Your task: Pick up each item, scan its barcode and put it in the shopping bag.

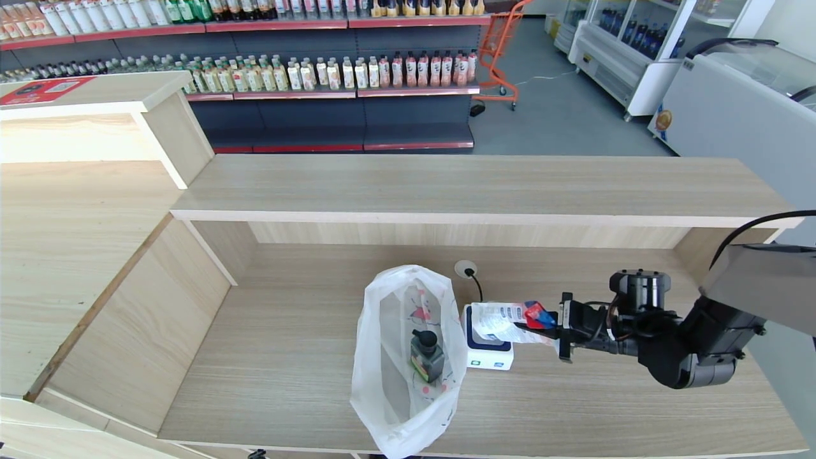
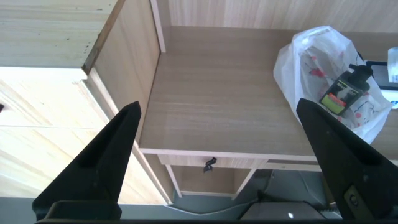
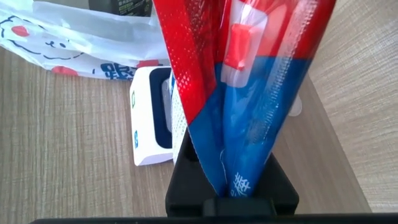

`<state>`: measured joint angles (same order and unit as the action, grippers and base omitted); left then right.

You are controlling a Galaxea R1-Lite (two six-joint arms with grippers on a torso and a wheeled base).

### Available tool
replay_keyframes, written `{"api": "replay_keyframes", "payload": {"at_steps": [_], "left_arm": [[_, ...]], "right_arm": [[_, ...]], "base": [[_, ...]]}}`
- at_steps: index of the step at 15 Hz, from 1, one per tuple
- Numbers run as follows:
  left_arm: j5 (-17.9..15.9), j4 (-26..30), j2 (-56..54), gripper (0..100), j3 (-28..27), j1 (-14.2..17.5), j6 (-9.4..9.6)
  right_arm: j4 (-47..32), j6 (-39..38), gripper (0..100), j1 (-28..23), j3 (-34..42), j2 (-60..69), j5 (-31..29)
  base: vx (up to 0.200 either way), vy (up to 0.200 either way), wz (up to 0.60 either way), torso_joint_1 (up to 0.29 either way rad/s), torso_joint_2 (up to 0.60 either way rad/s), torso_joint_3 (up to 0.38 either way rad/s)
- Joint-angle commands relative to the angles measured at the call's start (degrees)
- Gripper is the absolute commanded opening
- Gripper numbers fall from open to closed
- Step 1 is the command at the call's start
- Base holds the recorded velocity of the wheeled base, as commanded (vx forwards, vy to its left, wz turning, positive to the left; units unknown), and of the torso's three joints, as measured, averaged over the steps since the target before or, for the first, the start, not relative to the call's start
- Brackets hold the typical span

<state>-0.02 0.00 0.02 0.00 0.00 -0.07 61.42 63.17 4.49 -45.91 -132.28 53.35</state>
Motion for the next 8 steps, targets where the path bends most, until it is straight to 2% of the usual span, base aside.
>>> {"api": "replay_keyframes", "payload": {"at_steps": [1,3,4,6,7,8], "left_arm": [[0.02,0.00,-0.02,100,0.00,-0.09,-0.01],[0.02,0.00,-0.02,100,0.00,0.00,-0.01],[0.02,0.00,-0.02,100,0.00,0.00,-0.01],[-0.06,0.00,-0.02,100,0.00,0.00,-0.01],[-0.06,0.00,-0.02,100,0.00,0.00,0.07],[0.02,0.00,-0.02,100,0.00,0.00,-0.01]], "right_arm": [[0.11,0.02,0,0.00,0.03,-0.70,0.00],[0.28,-0.95,0,0.00,-0.14,-0.08,0.36],[0.28,-5.08,0,0.00,-0.23,2.11,1.32],[-0.51,-18.08,0,0.26,0.21,9.06,0.62],[-4.20,-35.57,0,2.28,1.00,17.76,-8.17],[-8.07,-46.47,0,5.53,-0.14,21.80,-16.26]], "base": [[0.000,0.000,0.00,0.000,0.00,0.000],[0.000,0.000,0.00,0.000,0.00,0.000],[0.000,0.000,0.00,0.000,0.00,0.000],[0.000,0.000,0.00,0.000,0.00,0.000],[0.000,0.000,0.00,0.000,0.00,0.000],[0.000,0.000,0.00,0.000,0.00,0.000]]}}
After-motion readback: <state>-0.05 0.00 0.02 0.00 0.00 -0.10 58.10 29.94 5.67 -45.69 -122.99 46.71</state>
